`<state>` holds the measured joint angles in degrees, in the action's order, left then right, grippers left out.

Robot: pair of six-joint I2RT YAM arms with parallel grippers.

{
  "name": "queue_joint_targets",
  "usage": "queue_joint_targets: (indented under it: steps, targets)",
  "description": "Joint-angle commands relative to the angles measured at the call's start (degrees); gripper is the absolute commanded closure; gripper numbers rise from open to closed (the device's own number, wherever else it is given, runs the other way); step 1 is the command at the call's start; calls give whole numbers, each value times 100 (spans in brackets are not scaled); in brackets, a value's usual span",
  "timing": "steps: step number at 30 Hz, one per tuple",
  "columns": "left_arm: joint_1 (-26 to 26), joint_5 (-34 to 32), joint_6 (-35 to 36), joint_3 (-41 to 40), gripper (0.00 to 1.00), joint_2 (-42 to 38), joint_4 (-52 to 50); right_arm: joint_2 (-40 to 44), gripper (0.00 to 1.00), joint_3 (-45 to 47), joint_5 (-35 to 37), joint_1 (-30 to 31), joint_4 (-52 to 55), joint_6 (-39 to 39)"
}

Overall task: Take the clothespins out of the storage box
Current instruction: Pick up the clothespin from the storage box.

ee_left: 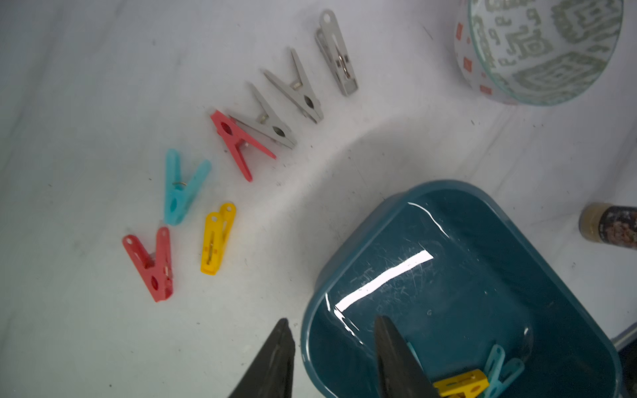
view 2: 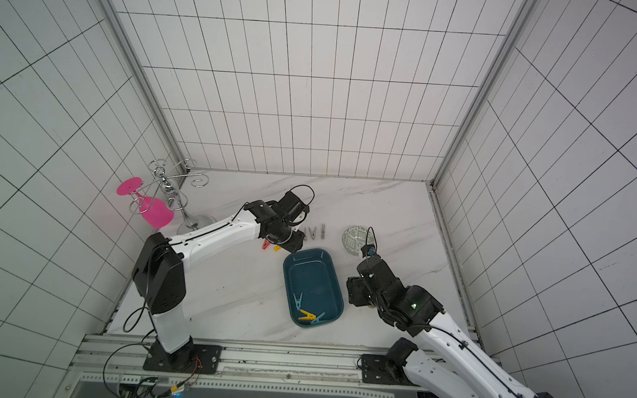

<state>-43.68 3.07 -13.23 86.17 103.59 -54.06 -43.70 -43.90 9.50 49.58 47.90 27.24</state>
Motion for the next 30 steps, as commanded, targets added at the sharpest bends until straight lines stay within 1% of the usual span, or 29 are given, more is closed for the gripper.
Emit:
queue_joint_targets:
  steps: [1, 3, 6, 11, 18, 26, 30]
  targets:
    - [-467, -164, -398, -325, 58, -367, 49, 71, 32, 31, 114, 54, 117, -35]
    - [-713, -184, -519, -474, 58, -482, 136, 90, 32, 56, 90, 52, 71, -67]
    - [-901, -61, -686, -570, 58, -498, 200, 68, 33, 84, 36, 60, 40, -75]
    - [-983, 189, -996, -737, 58, -418, 275, 50, 33, 22, 13, 60, 122, -46]
    - [-1088, 580, -1050, -1084, 61, -228, 467, 49, 34, 33, 22, 70, 82, -64]
    - [-1362, 713, -1172, -1223, 61, -9, 581, 9, 35, 22, -14, 78, 92, -86]
    - [-1402, 697, -1216, -1233, 61, 161, 573, 60, 35, 22, -23, 82, 101, -56]
